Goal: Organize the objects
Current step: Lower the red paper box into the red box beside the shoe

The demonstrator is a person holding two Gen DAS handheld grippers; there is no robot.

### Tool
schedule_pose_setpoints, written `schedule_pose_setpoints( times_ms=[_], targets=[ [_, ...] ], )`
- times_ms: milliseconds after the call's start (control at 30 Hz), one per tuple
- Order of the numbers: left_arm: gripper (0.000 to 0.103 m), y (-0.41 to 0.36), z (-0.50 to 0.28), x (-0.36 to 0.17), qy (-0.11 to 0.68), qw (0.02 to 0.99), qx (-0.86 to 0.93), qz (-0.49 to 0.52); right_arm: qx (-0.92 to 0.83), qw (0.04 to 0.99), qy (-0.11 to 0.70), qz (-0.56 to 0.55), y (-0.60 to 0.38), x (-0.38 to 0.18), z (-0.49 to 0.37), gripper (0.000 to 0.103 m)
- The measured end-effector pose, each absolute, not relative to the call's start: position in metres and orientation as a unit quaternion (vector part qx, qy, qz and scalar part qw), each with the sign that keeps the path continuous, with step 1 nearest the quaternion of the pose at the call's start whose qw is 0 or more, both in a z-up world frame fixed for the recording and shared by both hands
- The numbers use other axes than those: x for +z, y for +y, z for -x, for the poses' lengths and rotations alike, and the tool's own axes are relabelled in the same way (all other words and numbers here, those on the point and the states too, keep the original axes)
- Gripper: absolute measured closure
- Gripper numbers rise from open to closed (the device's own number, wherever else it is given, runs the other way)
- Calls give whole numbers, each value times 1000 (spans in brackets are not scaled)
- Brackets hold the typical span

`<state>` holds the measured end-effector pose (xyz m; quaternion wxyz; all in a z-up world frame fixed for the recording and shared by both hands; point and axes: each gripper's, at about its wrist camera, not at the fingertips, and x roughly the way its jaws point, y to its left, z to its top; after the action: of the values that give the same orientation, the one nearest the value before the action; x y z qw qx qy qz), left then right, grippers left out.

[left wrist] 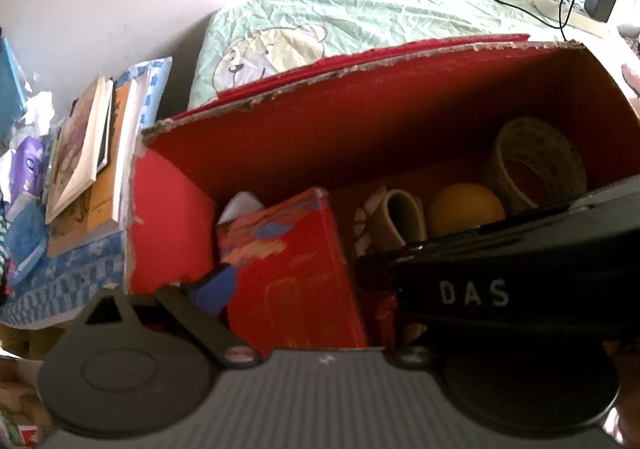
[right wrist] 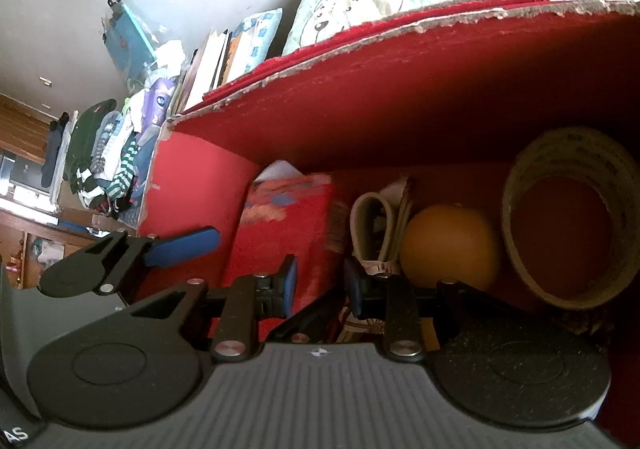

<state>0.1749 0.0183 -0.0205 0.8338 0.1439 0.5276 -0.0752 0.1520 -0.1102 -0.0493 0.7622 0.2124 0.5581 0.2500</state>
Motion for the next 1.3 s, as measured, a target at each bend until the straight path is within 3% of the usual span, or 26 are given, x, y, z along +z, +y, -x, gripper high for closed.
schedule_pose_setpoints(
  times_ms=[667,1300],
  targets=[
    [6,18,-168,-19,518,840,-66,-146,244,765,554,-218,-116,-50,-151,74],
    [6,17,-166,-19,507,846,-62,-150,229,777,545,-218,-118,-48,-149,82]
  ],
)
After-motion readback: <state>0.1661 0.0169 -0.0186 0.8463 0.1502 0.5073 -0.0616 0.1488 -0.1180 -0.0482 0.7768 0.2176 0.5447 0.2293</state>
